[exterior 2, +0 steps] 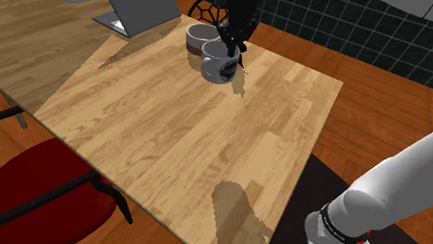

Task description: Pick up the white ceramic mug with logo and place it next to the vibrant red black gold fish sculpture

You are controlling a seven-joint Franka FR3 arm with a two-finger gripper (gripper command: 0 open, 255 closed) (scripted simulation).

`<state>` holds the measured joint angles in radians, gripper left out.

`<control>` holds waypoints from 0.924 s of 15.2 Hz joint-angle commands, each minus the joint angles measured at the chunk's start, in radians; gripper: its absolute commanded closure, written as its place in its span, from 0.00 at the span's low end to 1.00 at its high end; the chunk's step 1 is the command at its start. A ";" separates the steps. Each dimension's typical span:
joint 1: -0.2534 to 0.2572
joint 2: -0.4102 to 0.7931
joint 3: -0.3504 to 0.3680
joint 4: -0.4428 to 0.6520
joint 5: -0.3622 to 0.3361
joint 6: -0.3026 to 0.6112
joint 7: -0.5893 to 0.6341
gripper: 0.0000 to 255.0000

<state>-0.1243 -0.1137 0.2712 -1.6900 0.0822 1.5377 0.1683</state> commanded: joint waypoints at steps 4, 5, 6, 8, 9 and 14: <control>-0.055 -0.034 -0.074 -0.046 -0.007 0.004 -0.131 1.00; -0.065 -0.036 -0.088 -0.048 -0.010 0.003 -0.156 1.00; -0.076 -0.036 -0.102 -0.049 -0.013 0.002 -0.180 1.00; -0.097 -0.035 -0.130 -0.048 -0.020 -0.001 -0.229 1.00; -0.107 -0.032 -0.144 -0.045 -0.024 -0.002 -0.253 1.00; -0.159 -0.005 -0.212 -0.015 -0.042 -0.010 -0.371 1.00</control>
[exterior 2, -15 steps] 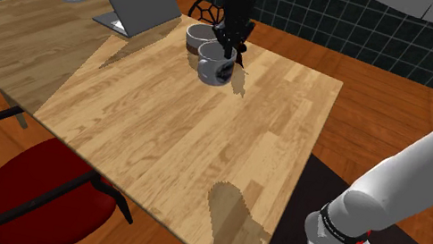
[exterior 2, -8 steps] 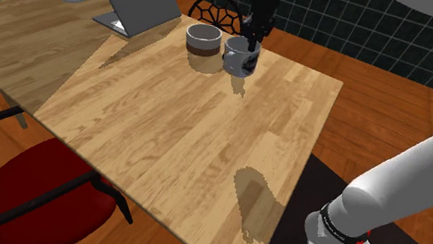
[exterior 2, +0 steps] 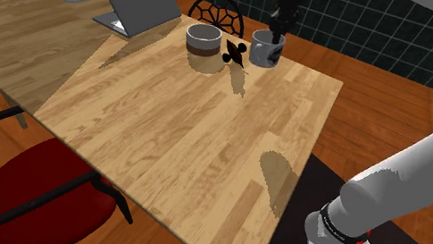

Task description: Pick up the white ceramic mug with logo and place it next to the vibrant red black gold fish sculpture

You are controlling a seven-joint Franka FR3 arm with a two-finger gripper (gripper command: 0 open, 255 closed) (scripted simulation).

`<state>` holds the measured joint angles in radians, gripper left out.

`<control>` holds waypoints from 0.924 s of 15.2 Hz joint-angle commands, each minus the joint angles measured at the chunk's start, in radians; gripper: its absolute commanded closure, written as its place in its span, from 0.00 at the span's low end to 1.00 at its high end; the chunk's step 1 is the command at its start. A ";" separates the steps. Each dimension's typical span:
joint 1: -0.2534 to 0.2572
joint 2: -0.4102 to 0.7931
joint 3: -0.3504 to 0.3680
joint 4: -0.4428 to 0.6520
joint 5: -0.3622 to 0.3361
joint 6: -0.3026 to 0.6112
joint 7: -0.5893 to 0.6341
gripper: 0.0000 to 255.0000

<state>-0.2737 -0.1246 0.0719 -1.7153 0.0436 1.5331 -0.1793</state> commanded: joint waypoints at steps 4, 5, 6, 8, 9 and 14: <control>-0.052 0.046 -0.064 0.057 -0.015 -0.015 -0.116 1.00; -0.062 0.059 -0.076 0.072 -0.018 -0.017 -0.139 1.00; -0.073 0.072 -0.089 0.088 -0.020 -0.020 -0.162 1.00; -0.093 0.102 -0.112 0.122 -0.022 -0.027 -0.205 1.00; -0.094 0.098 -0.111 0.104 -0.023 -0.013 -0.206 1.00; -0.093 0.084 -0.111 0.019 -0.023 0.058 -0.207 1.00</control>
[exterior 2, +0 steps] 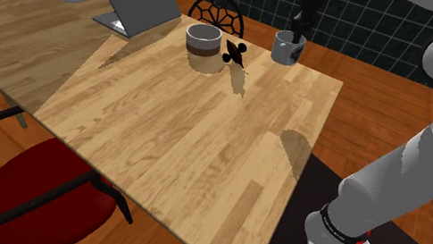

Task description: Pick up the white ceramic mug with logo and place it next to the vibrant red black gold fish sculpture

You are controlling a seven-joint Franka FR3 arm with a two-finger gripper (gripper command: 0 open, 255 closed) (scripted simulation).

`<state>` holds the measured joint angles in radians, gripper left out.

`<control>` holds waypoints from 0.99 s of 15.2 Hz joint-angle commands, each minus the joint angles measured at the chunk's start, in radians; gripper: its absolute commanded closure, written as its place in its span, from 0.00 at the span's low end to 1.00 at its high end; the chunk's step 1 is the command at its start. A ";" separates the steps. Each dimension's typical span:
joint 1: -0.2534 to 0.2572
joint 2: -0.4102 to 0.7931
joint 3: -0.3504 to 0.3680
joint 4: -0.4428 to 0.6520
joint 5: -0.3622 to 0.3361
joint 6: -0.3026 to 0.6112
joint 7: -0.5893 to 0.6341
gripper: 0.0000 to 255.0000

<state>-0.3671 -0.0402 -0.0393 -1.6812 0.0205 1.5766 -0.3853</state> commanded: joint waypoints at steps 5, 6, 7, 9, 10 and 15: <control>0.000 -0.009 0.000 -0.091 0.000 0.083 -0.002 1.00; 0.000 -0.009 0.000 -0.106 0.000 0.097 -0.002 1.00; 0.000 -0.010 0.000 -0.120 0.000 0.111 -0.002 1.00; 0.000 -0.011 0.000 -0.148 0.000 0.138 -0.002 1.00; 0.000 -0.011 0.000 -0.161 0.000 0.151 -0.003 1.00; 0.000 -0.007 0.000 -0.224 0.000 0.218 -0.004 1.00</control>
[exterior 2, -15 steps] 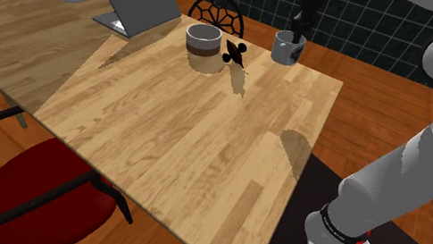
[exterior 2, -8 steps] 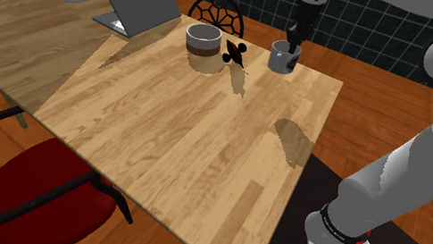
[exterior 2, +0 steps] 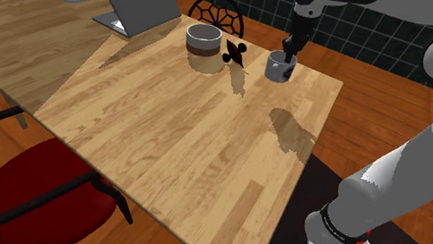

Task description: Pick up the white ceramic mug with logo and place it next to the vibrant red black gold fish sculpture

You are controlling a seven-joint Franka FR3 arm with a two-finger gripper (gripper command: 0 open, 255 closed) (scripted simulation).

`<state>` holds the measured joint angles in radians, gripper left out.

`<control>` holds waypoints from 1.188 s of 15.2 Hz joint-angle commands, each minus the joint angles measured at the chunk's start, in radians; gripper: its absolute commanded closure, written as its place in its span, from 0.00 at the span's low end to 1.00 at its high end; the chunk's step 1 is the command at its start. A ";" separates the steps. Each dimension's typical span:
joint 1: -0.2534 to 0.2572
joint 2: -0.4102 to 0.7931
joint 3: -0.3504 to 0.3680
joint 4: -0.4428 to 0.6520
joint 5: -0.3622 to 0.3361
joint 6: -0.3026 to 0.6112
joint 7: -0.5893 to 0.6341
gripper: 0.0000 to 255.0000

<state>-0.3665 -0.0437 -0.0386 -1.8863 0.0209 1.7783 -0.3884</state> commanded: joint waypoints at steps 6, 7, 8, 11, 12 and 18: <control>0.000 0.008 0.000 -0.087 0.001 0.095 -0.003 1.00; 0.000 0.010 0.000 -0.098 0.001 0.108 -0.003 1.00; 0.000 0.013 0.000 -0.108 0.001 0.121 -0.004 1.00; 0.000 0.023 0.000 -0.137 0.002 0.161 -0.005 1.00; 0.000 0.026 0.000 -0.147 0.002 0.174 -0.005 1.00; 0.000 0.032 0.000 -0.160 0.003 0.192 -0.006 1.00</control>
<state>-0.3669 -0.0122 -0.0391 -2.0459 0.0235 1.9695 -0.3943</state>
